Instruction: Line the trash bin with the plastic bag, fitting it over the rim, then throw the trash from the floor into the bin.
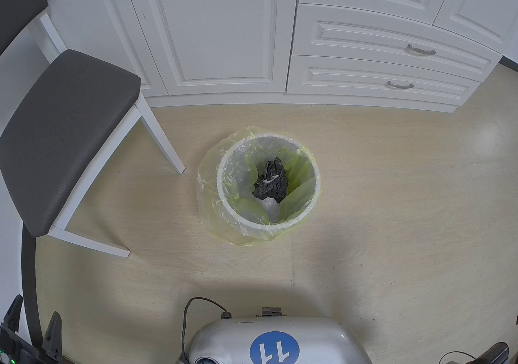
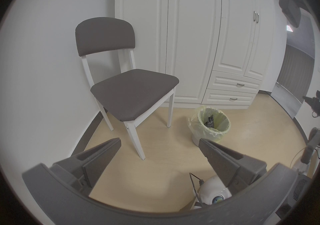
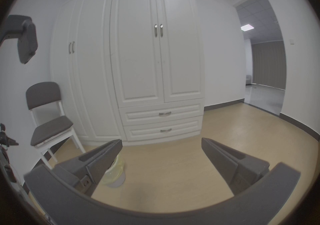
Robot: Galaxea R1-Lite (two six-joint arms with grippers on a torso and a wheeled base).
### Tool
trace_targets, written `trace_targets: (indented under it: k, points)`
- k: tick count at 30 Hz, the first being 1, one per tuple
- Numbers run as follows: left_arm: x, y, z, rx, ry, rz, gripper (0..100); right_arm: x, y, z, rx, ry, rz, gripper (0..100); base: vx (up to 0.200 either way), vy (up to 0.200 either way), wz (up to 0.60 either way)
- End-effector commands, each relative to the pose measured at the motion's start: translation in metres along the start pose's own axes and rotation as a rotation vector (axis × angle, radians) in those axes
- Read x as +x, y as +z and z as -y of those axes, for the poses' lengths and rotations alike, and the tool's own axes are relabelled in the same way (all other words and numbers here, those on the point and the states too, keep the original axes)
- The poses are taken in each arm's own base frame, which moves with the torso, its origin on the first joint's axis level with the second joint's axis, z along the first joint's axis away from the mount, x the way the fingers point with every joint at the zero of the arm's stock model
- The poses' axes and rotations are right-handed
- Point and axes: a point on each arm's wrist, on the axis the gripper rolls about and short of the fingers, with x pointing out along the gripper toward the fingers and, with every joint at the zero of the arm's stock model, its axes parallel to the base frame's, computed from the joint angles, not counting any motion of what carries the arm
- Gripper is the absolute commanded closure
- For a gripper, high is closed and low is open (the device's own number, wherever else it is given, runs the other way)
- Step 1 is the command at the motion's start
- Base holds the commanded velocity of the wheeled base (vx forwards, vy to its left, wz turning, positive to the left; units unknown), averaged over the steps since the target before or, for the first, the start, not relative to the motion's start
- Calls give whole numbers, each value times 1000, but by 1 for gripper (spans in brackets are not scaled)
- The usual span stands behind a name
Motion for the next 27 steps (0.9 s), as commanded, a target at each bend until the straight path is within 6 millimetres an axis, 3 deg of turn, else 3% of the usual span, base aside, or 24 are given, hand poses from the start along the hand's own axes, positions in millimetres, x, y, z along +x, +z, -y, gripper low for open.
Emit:
trace_targets:
  k: [1,9,27]
  points:
    - [0,-4,0,6,-7,-2,0,-2,-13,1,-11,9,-60,0,0,0,0]
    - [0,-5,0,28,-19,-7,0,-6,-37,3,-42,11,-297,0,0,0,0]
    - [0,-5,0,14,-25,-4,0,-7,-39,1,-97,105,-325,0,0,0,0]
